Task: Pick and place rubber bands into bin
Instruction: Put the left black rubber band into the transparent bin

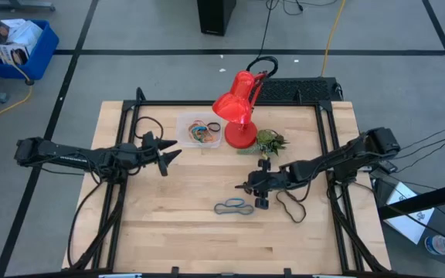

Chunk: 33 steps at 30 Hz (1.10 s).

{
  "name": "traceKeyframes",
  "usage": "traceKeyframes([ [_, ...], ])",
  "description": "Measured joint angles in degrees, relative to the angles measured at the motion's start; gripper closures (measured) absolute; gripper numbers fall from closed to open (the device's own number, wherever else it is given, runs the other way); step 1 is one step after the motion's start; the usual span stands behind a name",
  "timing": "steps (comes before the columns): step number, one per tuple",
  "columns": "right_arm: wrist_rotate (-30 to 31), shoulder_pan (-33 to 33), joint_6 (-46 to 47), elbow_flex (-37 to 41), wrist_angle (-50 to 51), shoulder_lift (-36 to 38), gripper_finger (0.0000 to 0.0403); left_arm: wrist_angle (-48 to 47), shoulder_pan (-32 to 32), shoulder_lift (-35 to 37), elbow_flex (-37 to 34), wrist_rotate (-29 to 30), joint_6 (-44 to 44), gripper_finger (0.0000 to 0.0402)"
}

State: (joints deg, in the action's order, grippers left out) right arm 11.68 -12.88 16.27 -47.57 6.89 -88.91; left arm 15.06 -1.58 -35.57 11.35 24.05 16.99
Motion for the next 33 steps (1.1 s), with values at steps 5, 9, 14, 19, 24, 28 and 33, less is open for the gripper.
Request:
traceKeyframes([
  [5,0.1,0.2,0.2,0.0,-1.3,-2.9,0.0283,0.0,0.0,0.0,0.0,0.0,0.0,0.0178],
  [9,0.1,0.3,0.1,0.0,-2.4,-5.4,0.0283,0.0,0.0,0.0,0.0,-0.1,0.0,0.0178],
  [14,0.0,1.3,3.6,0.0,-2.4,-8.6,0.0283,-0.1,0.0,0.0,0.0,-0.1,0.0,0.0179],
  [19,-1.4,1.9,5.5,-0.1,-2.8,-9.5,0.0285,-0.2,0.0,0.0,0.0,-0.1,-0.1,0.0178],
  [24,-1.4,2.1,5.6,-0.1,-2.7,-9.5,0.0311,-0.3,0.0,0.0,0.0,-0.1,-0.1,0.0178],
  [28,-2.2,2.3,5.5,-0.1,-2.7,-9.5,0.035,-0.3,0.0,0.0,0.0,-0.1,-0.1,0.0178],
  [33,-2.6,2.4,4.5,-0.1,-2.6,-9.5,0.0397,-0.3,0.0,0.0,0.0,-0.1,-0.1,0.0178],
])
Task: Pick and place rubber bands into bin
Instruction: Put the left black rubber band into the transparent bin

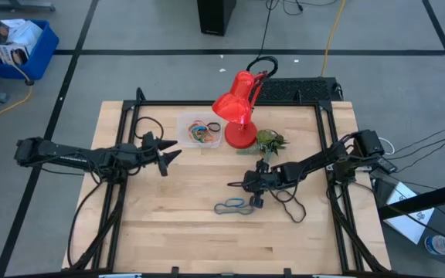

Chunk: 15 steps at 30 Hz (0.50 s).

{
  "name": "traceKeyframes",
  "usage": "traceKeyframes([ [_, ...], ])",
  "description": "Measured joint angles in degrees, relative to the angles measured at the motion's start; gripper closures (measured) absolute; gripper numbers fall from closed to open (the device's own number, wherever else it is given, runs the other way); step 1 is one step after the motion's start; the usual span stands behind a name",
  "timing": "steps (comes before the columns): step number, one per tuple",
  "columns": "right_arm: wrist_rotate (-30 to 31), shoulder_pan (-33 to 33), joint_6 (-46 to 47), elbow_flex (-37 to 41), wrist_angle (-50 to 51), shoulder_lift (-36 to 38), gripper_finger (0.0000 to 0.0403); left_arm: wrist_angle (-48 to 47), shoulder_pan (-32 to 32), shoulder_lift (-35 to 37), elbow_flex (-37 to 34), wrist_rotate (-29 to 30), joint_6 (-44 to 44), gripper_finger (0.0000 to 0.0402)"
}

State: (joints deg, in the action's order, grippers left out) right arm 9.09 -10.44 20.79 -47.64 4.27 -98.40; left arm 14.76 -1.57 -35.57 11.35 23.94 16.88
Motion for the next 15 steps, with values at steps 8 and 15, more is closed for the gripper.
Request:
traceKeyframes([
  [8,1.2,0.0,-2.9,0.3,0.5,4.3,0.04,0.0,0.0,0.0,0.0,0.0,0.0,0.0178],
  [15,9.1,0.2,-9.8,0.2,-0.2,13.6,0.0402,-0.1,0.0,0.0,0.0,0.0,-0.1,0.0178],
])
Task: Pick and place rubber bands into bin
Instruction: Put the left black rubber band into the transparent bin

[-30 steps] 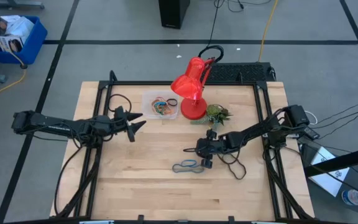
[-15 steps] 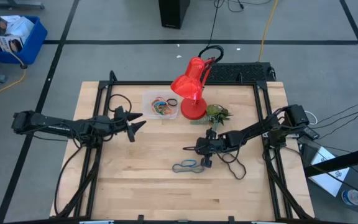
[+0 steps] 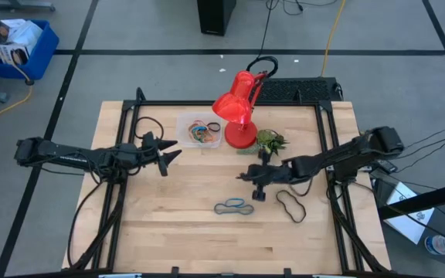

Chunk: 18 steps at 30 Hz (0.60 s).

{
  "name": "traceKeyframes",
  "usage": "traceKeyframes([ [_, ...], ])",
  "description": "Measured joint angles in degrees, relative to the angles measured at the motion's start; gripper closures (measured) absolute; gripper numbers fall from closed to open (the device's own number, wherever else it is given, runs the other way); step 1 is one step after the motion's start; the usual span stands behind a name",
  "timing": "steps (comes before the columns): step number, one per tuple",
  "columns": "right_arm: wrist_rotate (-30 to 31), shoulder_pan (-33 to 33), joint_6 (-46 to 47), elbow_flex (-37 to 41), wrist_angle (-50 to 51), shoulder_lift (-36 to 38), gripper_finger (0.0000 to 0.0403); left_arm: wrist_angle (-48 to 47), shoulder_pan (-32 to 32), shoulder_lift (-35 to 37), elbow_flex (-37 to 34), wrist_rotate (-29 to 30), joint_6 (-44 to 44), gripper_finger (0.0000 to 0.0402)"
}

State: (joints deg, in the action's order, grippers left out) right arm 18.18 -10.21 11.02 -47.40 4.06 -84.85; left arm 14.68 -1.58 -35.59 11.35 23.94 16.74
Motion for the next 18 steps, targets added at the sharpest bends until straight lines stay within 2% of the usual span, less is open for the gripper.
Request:
traceKeyframes([
  [4,6.9,0.0,-6.8,0.1,-2.3,6.0,0.0402,0.0,0.0,0.0,0.0,0.0,-0.1,0.0178],
  [9,10.5,0.1,-11.4,0.6,-2.2,13.5,0.0402,0.0,0.0,0.0,0.0,0.0,-0.1,0.0179],
  [16,10.1,1.7,-12.0,4.1,-6.0,20.4,0.0402,0.0,0.0,0.0,0.0,0.1,-1.4,0.0179],
  [18,6.7,3.1,-11.2,5.5,-8.4,20.7,0.0402,0.0,0.0,0.0,0.0,0.1,-1.4,0.0178],
])
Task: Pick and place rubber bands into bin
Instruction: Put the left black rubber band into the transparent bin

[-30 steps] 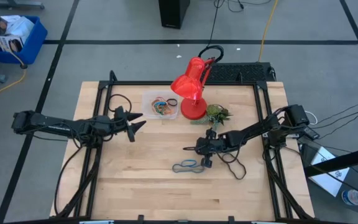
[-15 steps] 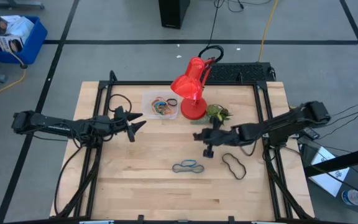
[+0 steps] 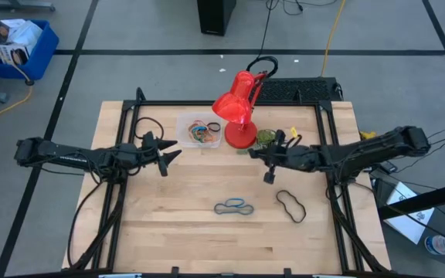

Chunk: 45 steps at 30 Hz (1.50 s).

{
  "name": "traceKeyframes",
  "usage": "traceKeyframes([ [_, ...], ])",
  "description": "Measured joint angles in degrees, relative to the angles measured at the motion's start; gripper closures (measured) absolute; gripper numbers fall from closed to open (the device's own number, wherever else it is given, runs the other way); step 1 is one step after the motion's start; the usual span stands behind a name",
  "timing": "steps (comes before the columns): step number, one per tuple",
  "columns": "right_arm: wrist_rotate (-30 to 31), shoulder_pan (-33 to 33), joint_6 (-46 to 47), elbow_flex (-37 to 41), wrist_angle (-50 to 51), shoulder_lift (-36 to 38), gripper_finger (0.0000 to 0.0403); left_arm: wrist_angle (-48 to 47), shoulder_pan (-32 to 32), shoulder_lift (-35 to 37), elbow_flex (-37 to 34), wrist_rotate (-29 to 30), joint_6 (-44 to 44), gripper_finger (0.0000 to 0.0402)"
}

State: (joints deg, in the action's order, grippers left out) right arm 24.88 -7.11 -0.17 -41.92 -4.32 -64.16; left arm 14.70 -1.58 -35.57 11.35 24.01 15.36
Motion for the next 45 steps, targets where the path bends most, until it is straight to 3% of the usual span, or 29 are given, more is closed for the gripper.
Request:
traceKeyframes([
  [5,-12.0,5.0,1.0,1.5,-10.3,-2.4,0.0403,0.0,0.0,0.0,0.0,0.0,0.0,0.0179],
  [13,-19.4,11.4,0.5,1.1,-27.0,-14.8,0.0403,0.0,0.0,0.0,0.0,0.0,0.1,0.0178],
  [17,-22.0,13.3,-0.5,-3.9,-28.7,-23.0,0.0403,0.0,0.0,0.0,0.0,0.0,-0.1,0.0178],
  [29,-17.2,19.4,-2.1,-18.1,-27.2,-39.2,0.0403,0.0,0.0,0.0,0.0,0.0,-0.2,0.0178],
  [45,-17.4,24.5,-0.5,-21.8,-27.1,-49.4,0.04,0.0,0.0,0.0,0.0,0.0,-0.2,0.0178],
])
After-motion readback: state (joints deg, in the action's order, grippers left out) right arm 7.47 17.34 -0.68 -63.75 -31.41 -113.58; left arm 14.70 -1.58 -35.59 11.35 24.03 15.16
